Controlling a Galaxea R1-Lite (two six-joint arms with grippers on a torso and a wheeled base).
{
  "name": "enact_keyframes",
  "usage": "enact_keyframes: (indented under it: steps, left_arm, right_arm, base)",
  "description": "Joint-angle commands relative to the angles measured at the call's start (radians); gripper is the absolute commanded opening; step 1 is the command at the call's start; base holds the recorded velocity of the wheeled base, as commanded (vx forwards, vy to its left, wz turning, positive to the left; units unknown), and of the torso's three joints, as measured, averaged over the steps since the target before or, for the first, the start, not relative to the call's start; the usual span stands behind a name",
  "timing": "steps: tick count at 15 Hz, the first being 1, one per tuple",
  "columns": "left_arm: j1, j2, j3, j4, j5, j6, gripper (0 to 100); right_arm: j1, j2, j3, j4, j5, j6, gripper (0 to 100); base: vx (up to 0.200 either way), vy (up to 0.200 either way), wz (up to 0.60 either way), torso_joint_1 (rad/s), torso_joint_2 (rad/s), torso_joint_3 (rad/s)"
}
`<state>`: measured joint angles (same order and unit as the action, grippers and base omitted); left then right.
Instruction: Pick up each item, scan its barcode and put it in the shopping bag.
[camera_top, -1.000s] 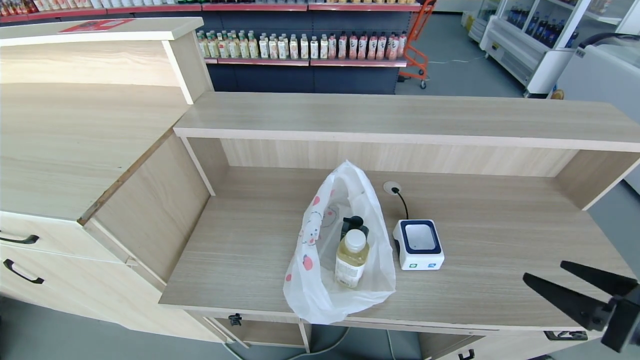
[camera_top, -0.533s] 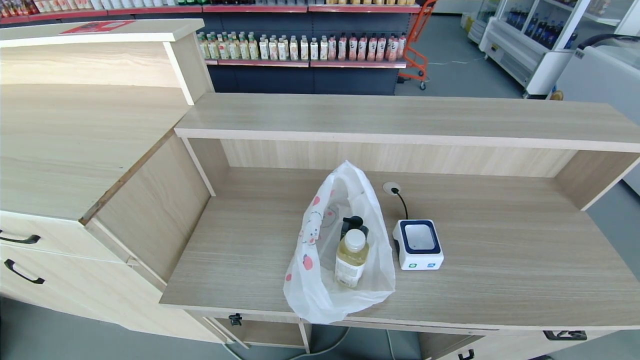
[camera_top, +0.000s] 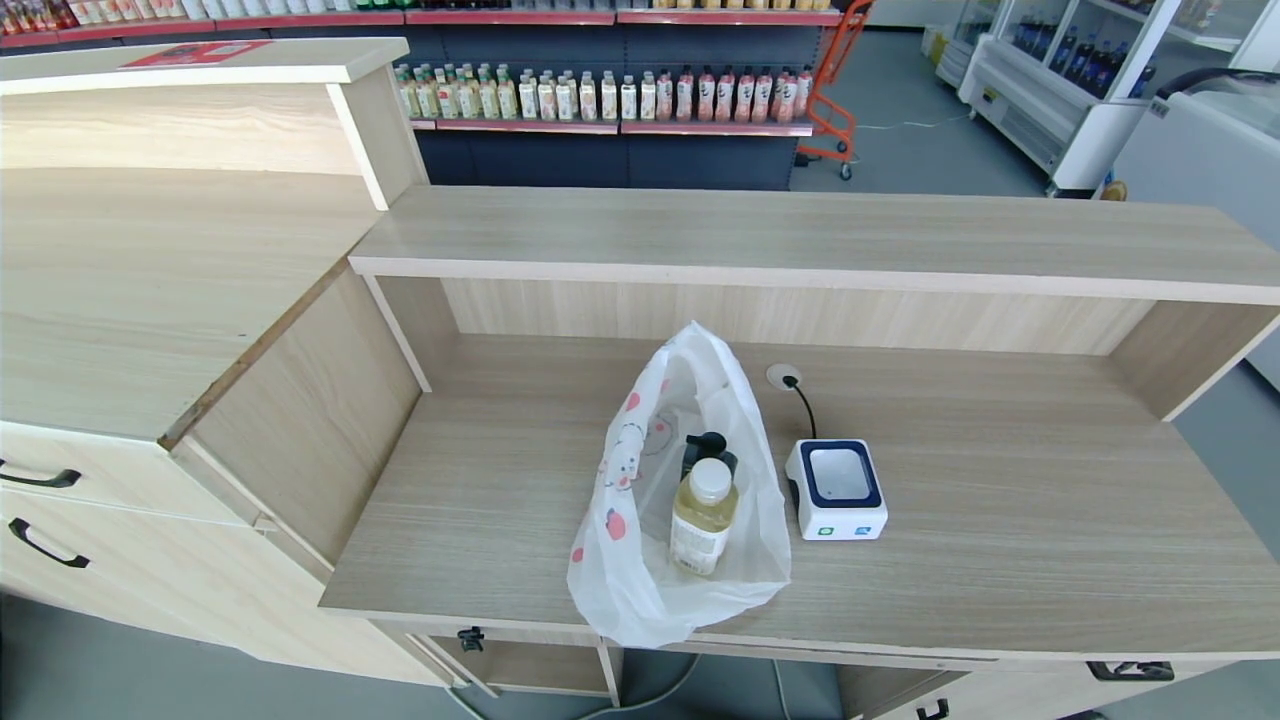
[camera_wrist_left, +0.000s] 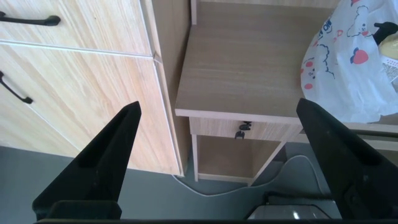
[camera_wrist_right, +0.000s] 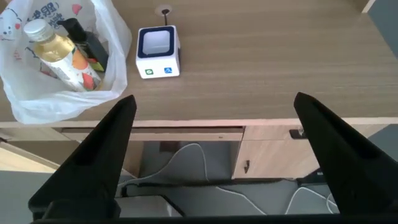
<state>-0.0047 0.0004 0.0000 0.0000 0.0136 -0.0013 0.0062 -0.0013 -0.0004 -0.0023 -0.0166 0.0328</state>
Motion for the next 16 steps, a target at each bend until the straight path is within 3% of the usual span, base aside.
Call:
enact_keyframes:
  steps: [1,8,16]
  left_arm:
    - [0.0,0.0,0.0,0.0,0.0,0.0,100]
    - [0.0,0.0,0.0,-0.002,0.0,-0.011,100]
    - [0.0,0.0,0.0,0.0,-0.001,0.004,100]
  right_arm:
    - [0.0,0.001,0.0,0.002,0.0,0.003,0]
    - [0.0,0.001,0.0,0.002,0.0,0.003,0]
    - [0.0,0.001,0.0,0.002,0.0,-0.001,0]
  base:
    - [0.0,0.0,0.0,0.0,0.0,0.0]
    - [0.0,0.0,0.0,0.0,0.0,0.0]
    - [0.0,-0.2,0.0,0.002,0.0,0.002]
